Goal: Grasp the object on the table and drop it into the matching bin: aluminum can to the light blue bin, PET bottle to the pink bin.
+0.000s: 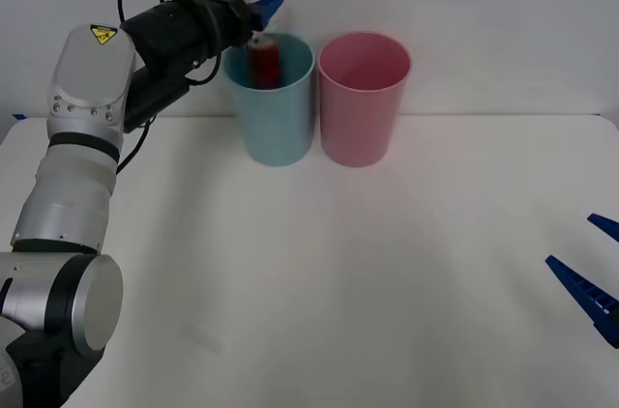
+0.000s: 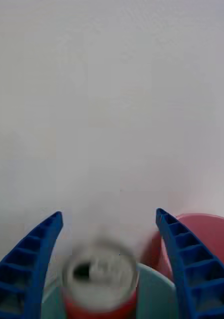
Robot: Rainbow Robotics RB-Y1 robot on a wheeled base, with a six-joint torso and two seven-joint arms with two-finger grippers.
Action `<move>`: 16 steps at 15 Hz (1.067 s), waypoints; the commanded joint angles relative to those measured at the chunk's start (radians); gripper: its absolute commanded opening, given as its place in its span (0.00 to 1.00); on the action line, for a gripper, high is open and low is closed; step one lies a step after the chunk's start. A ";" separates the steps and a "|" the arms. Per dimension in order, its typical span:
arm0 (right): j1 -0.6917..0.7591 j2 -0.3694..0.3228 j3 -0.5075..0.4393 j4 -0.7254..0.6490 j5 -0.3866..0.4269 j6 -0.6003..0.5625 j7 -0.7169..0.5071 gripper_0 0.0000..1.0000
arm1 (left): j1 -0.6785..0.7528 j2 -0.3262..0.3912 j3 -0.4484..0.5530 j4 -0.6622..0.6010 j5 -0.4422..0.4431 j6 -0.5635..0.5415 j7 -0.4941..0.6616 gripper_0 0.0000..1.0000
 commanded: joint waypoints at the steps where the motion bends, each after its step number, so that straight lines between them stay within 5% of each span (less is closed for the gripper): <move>1: 0.000 0.000 0.000 0.000 0.000 0.000 0.000 1.00 | 0.012 0.003 -0.002 0.000 0.041 -0.002 -0.010 1.00; 10: 0.000 0.000 0.000 0.000 0.000 0.000 0.000 1.00 | 0.234 0.115 -0.066 -0.219 0.312 -0.035 -0.070 1.00; 16: 0.000 0.000 0.000 0.000 0.000 0.000 0.000 1.00 | 0.443 0.120 0.055 -0.416 0.355 -0.186 -0.108 1.00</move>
